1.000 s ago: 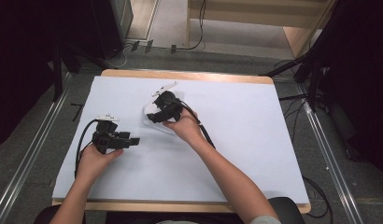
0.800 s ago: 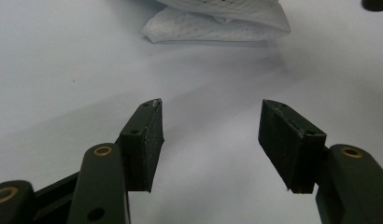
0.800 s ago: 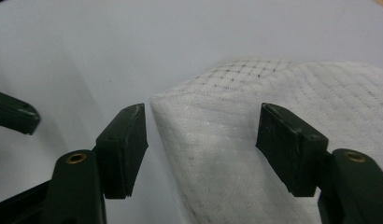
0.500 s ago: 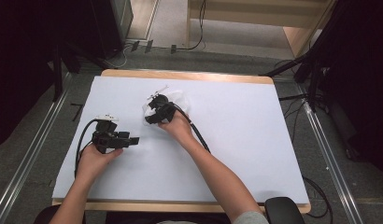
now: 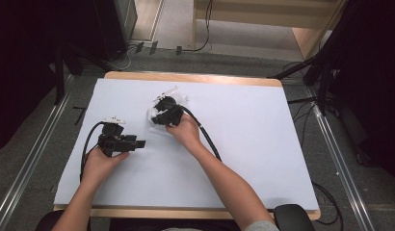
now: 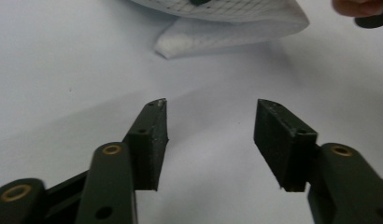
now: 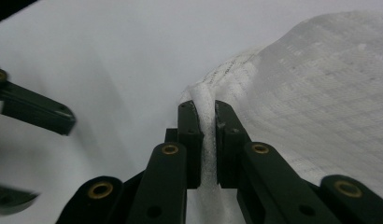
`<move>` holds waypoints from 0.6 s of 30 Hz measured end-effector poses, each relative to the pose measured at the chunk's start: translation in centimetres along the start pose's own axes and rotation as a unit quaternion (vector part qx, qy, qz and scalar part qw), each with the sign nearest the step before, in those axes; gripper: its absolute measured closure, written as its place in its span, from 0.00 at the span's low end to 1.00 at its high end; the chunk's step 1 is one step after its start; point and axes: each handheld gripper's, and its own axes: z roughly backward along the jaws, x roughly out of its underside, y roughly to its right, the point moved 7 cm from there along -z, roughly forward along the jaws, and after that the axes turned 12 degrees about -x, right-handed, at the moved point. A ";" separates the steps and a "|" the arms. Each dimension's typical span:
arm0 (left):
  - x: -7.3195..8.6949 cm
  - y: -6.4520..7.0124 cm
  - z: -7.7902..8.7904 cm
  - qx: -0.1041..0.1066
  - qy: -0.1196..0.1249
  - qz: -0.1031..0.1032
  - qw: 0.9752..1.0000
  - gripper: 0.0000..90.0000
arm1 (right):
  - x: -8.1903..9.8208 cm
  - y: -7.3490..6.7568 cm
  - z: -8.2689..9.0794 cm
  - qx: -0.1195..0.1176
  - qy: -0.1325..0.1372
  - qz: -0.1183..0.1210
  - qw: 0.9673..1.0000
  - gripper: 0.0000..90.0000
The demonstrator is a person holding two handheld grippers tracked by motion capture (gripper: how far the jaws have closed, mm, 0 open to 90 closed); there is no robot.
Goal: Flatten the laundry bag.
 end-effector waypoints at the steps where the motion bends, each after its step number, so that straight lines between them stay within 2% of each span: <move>1: -0.1 0.1 -0.1 0.003 0.000 -0.003 1.000 0.58 | 0.0 -0.2 0.4 -0.004 0.005 0.003 1.000 0.95; 4: -0.6 0.6 -0.4 0.007 0.004 0.001 1.000 0.74 | 0.1 -0.8 1.5 -0.019 0.020 -0.002 1.000 0.95; 6: -0.9 1.1 -0.8 0.009 0.007 -0.007 1.000 0.82 | 0.4 -1.1 2.1 -0.026 0.029 -0.005 0.999 0.95; 8: -1.2 1.8 -1.3 0.011 0.007 -0.019 1.000 0.87 | 0.6 -1.4 2.5 -0.031 0.035 -0.006 0.999 0.95; 12: -1.6 3.1 -2.7 0.007 0.007 -0.038 0.999 0.89 | 1.1 -1.5 3.0 -0.033 0.041 -0.007 0.999 0.95; 16: -2.1 3.4 -3.9 0.009 0.010 -0.029 1.000 0.89 | 1.6 -1.4 3.1 -0.032 0.048 -0.012 0.998 0.94; 18: -2.1 3.5 -4.5 0.008 0.004 -0.033 0.999 0.89 | 1.8 -1.4 3.1 -0.037 0.050 -0.016 0.998 0.94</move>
